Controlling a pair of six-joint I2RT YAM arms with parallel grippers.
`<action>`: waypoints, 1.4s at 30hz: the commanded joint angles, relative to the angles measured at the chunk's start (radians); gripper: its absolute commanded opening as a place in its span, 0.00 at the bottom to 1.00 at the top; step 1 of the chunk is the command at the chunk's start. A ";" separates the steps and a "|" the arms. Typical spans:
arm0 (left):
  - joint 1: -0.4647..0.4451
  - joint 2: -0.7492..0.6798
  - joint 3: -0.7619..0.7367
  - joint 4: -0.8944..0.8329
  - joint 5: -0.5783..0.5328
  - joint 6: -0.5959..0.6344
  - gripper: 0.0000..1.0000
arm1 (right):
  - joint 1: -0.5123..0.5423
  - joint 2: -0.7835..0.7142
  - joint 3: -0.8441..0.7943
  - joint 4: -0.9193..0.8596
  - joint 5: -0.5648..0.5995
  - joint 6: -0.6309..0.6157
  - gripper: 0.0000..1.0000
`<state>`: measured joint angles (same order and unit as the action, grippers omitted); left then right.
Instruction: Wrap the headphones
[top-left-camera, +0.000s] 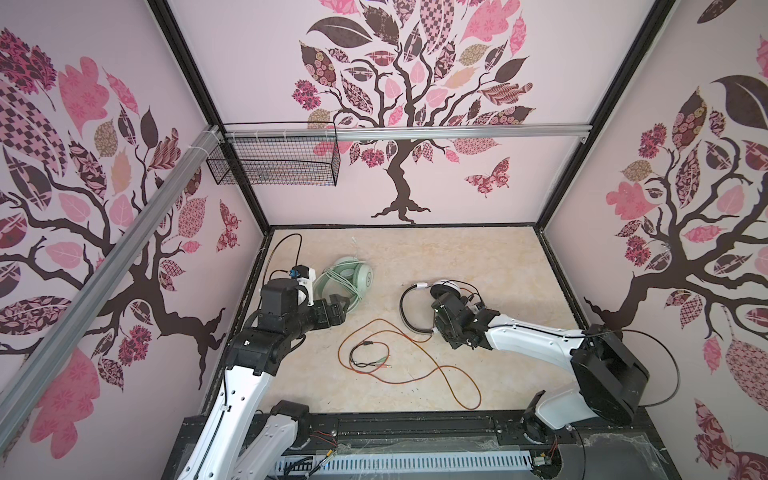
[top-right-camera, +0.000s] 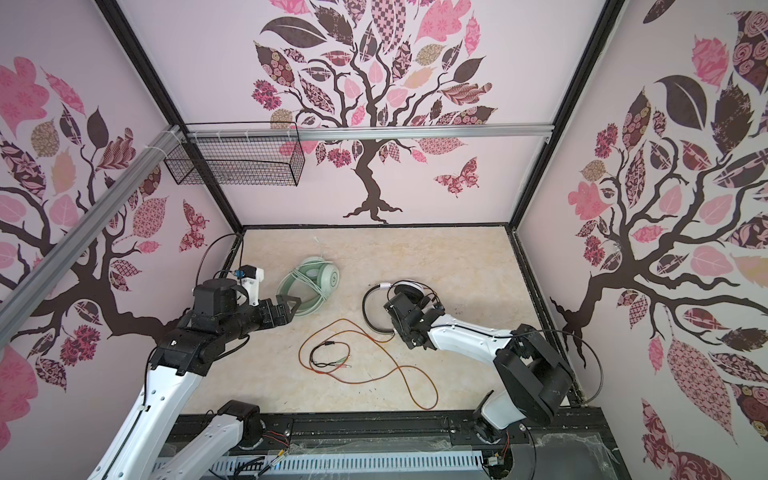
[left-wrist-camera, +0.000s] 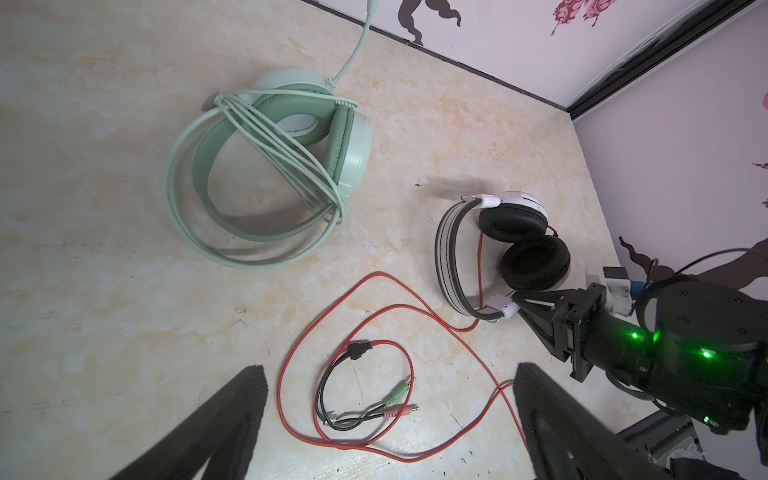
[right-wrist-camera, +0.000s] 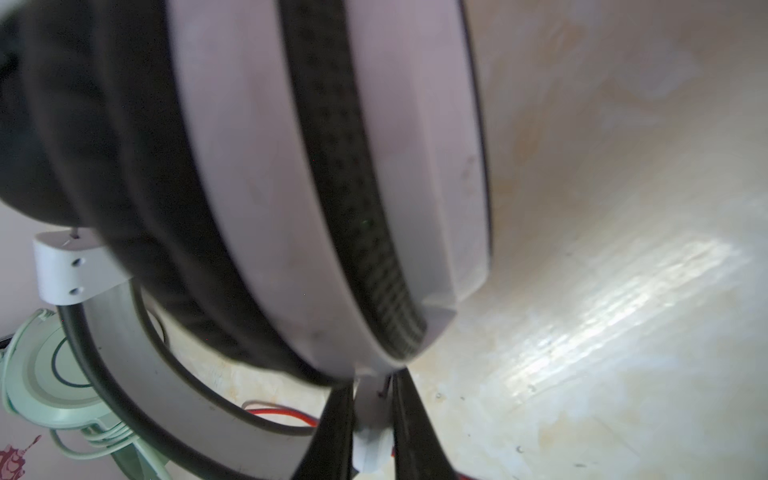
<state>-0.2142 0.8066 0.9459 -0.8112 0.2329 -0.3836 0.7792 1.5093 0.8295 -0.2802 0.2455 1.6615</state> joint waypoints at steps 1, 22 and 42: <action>-0.003 -0.013 -0.012 -0.001 0.004 0.015 0.96 | 0.010 0.041 0.030 0.019 -0.026 0.026 0.36; -0.004 0.113 0.001 -0.022 -0.051 0.009 0.97 | 0.002 -0.717 -0.287 0.147 0.091 -0.731 0.91; -0.347 0.778 0.219 0.121 -0.191 -0.313 0.90 | -0.123 -1.151 -0.672 0.187 0.003 -0.830 1.00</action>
<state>-0.5602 1.5436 1.0946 -0.7174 0.0929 -0.6144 0.6594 0.3977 0.1665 -0.1093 0.2581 0.8368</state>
